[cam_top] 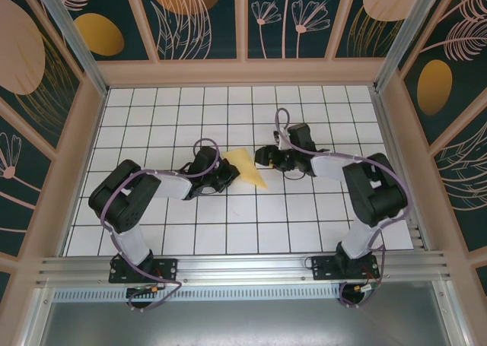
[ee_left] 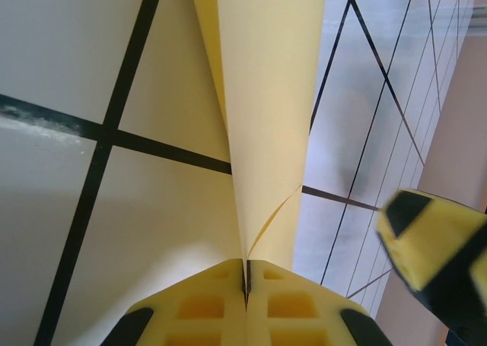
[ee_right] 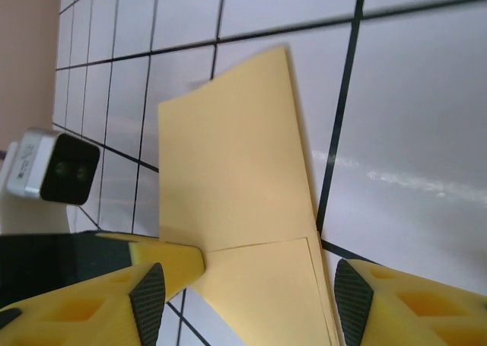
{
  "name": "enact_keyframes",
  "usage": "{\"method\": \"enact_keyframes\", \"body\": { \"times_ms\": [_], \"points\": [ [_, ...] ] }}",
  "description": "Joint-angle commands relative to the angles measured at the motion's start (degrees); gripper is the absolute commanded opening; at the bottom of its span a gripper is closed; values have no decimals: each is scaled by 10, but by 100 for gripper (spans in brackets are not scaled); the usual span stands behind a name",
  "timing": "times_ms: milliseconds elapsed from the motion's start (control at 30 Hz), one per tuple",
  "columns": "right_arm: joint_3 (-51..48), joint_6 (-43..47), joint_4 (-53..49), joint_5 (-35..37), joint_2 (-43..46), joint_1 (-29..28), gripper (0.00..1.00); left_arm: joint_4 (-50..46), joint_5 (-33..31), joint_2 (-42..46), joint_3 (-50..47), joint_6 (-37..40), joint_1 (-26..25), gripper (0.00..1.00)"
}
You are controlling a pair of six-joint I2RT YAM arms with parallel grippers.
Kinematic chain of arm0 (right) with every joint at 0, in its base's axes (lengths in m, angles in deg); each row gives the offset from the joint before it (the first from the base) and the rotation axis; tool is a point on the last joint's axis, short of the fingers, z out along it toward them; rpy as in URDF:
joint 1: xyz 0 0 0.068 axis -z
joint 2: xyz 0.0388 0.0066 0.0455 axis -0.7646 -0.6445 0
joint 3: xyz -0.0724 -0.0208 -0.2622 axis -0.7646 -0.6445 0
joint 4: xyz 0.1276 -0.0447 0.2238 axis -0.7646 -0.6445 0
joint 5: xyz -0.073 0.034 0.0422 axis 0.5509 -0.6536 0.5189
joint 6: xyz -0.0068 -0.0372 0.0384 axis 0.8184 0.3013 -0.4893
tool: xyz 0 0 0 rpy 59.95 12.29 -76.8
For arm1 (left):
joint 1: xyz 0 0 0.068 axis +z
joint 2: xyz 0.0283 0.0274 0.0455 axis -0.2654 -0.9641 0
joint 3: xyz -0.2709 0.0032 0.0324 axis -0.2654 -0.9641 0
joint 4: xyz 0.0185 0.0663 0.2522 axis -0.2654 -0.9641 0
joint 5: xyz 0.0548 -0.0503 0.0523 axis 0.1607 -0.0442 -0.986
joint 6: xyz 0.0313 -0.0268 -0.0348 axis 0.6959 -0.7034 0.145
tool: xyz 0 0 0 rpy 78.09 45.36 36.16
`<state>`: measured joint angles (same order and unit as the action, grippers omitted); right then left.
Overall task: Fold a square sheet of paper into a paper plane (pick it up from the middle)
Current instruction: Fold the wing for the fifth time at the center of the table.
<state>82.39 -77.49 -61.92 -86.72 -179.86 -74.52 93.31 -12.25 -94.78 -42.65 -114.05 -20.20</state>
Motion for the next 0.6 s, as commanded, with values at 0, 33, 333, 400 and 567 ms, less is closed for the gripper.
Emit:
{"method": "enact_keyframes", "body": {
  "times_ms": [0,33,333,400,567],
  "points": [
    [-45,82,38,105,69,-15,60,-18,-7,3,20,15,-2,5],
    [-58,100,45,125,84,-23,59,-27,-8,3,24,15,-2,6],
    [-121,322,106,289,92,-144,59,-83,-8,18,42,8,-3,7],
    [-138,345,150,284,86,-157,58,-93,-8,22,45,8,-2,7],
    [-174,412,230,289,57,-189,58,-111,-8,29,49,4,-1,7]
  ]
}}
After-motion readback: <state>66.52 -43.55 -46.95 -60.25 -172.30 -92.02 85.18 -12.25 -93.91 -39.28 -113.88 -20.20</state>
